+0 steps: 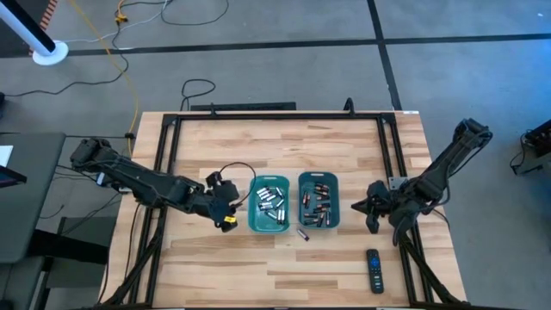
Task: Sort batteries
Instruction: Put the silver battery into the green bin
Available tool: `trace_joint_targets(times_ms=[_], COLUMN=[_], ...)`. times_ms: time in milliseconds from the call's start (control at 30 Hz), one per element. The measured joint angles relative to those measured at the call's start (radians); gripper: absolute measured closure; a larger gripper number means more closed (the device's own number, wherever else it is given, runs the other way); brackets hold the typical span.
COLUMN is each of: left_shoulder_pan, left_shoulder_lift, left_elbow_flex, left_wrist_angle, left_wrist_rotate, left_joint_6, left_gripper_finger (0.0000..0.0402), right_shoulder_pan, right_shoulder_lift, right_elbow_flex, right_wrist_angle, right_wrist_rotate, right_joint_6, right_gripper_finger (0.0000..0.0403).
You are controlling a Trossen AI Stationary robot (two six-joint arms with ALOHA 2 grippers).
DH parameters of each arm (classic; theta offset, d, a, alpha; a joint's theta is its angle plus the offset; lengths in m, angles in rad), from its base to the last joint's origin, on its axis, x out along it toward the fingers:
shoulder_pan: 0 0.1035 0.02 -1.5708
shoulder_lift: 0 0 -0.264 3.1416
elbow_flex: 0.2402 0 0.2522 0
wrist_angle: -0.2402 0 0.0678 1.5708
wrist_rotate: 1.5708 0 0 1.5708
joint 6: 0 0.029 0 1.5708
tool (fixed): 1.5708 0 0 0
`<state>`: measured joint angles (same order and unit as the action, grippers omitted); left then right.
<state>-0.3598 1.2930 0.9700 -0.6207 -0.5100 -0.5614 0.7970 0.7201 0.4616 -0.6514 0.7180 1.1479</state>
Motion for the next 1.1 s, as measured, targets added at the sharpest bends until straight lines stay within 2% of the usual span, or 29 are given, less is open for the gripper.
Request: trace_joint_targets(times_ms=[133, 267, 400, 600, 700, 867, 1100], left_shoulder_pan=[0.001, 0.001, -0.001, -0.001, -0.001, -0.002, -0.012], left_shoulder_lift=[0.000, 0.000, 0.001, -0.026, -0.095, -0.304, -0.589], left_elbow_flex=[-0.030, -0.095, -0.161, -0.217, -0.261, -0.388, -0.503], left_wrist_angle=[0.011, 0.076, 0.170, 0.179, 0.181, 0.203, 0.221], left_wrist_rotate=[-0.028, -0.039, -0.037, -0.039, -0.046, -0.046, -0.029], left_joint_6=[0.000, 0.000, 0.001, 0.028, 0.070, 0.090, 0.105], left_gripper_finger=[0.0264, 0.0264, 0.0264, 0.0264, 0.0264, 0.0264, 0.0264], right_shoulder_pan=[0.015, 0.022, 0.044, 0.133, 0.195, 0.249, 0.171], right_shoulder_lift=[0.010, 0.080, 0.226, 0.495, 0.610, 0.799, 1.050], right_elbow_flex=[0.052, 0.139, 0.272, 0.499, 0.588, 0.688, 0.844], right_wrist_angle=[-0.022, -0.113, -0.265, -0.481, -0.494, -0.474, -0.376], right_wrist_rotate=[-0.038, -0.041, -0.104, -0.173, -0.173, -0.174, -0.194], right_joint_6=[-0.001, 0.060, 0.147, 0.365, 0.491, 0.727, 0.732], right_gripper_finger=[0.0397, 0.0399, 0.0401, 0.0402, 0.0402, 0.0402, 0.0402])
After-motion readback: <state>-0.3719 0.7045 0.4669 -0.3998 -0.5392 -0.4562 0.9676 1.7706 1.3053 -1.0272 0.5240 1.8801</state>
